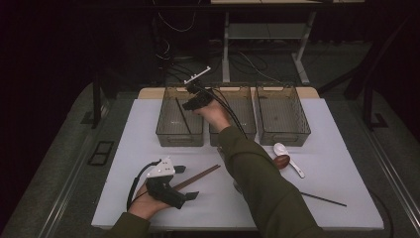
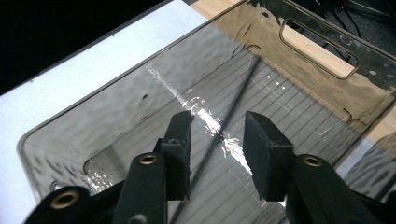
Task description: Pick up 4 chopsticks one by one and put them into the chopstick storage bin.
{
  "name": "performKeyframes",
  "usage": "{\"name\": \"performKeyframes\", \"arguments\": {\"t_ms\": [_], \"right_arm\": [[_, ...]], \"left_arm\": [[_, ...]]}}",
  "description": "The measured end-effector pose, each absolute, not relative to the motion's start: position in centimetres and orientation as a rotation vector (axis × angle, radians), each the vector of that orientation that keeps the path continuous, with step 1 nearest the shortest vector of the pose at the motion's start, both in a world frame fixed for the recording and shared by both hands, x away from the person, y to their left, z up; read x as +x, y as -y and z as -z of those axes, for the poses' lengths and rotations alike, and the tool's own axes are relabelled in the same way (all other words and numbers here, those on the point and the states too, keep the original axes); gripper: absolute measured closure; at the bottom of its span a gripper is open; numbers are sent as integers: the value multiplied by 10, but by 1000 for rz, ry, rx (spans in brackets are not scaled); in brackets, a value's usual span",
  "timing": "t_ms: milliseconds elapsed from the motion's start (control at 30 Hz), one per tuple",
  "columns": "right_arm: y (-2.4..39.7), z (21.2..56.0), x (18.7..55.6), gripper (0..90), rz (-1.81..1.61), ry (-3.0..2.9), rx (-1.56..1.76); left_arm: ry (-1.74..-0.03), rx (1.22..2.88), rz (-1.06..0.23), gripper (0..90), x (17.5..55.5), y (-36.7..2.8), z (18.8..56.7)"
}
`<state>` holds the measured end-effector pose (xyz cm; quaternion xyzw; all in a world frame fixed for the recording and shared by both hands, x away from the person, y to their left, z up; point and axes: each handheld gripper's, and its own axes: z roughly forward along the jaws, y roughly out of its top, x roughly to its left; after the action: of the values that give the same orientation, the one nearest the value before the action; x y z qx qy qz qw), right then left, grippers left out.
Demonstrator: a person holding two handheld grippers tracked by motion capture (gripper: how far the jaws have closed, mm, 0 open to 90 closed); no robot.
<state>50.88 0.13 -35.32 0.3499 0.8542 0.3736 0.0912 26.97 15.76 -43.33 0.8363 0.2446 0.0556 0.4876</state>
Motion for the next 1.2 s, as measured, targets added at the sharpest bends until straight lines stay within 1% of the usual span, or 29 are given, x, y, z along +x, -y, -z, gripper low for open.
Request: {"name": "performKeyframes", "arguments": {"t_ms": [167,467,667,967,1200], "right_arm": [[9,348,502,514,-1139,-2535,1033],[36,339,486,406,-1243,-2556,932],[58,337,473,375,-1317,-2558,890],[87,342,455,353,-1328,-2567,856],[106,345,443,327,-1342,-2558,834]], "left_arm": [[-600,2035,-132,0,269,-157,434],[-608,2035,-135,0,269,-157,434],[-619,2030,-143,0,270,-158,434],[-616,2052,-149,0,269,-157,434],[-625,2039,-143,0,269,-157,434]]}}
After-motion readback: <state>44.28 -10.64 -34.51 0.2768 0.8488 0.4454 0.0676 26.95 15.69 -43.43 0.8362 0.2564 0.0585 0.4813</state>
